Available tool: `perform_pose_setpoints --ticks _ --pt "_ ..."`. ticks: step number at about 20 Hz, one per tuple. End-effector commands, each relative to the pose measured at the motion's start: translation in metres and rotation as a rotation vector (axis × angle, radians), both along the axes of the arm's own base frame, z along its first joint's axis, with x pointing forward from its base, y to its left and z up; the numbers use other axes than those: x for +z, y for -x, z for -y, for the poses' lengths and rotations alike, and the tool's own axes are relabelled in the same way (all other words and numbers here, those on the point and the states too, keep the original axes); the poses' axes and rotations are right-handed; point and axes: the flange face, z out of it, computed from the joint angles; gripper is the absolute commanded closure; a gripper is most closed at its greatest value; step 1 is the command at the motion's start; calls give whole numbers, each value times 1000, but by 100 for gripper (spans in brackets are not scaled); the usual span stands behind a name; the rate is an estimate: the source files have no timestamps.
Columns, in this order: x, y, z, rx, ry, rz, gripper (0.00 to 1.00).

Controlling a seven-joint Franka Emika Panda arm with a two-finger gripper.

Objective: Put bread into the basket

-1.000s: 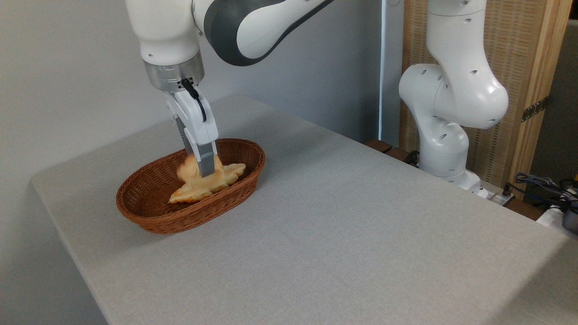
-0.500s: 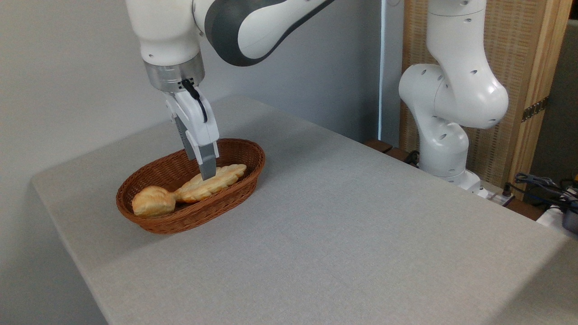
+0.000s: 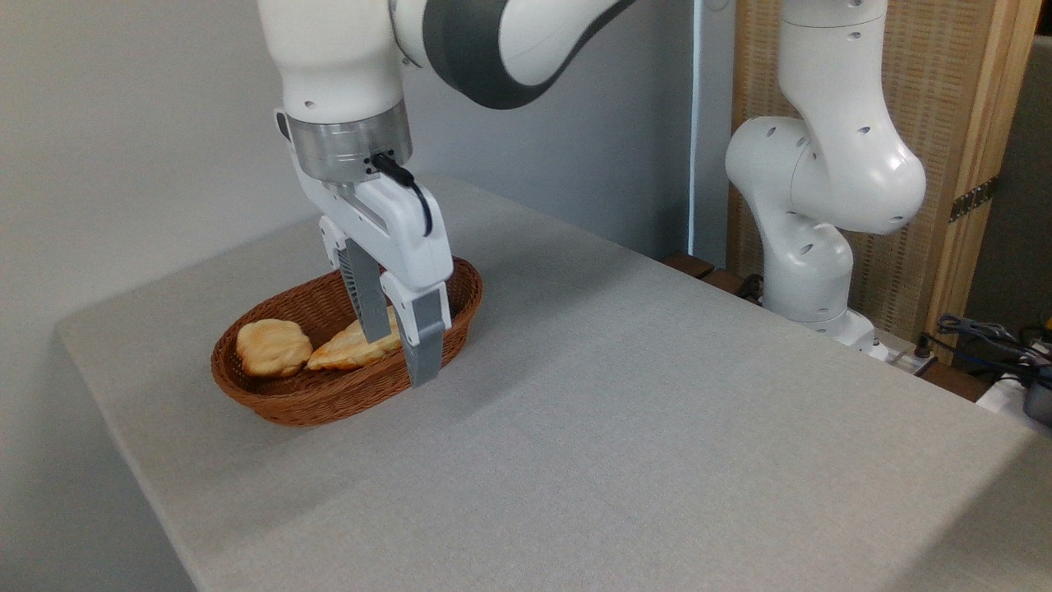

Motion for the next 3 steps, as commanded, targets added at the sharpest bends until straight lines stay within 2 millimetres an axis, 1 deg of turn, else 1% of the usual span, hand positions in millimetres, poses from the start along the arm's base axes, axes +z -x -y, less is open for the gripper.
perform_pose_setpoints --ticks 1,3 --pt "12 1 -11 16 -14 48 0" --pt "12 2 -13 17 -14 44 0"
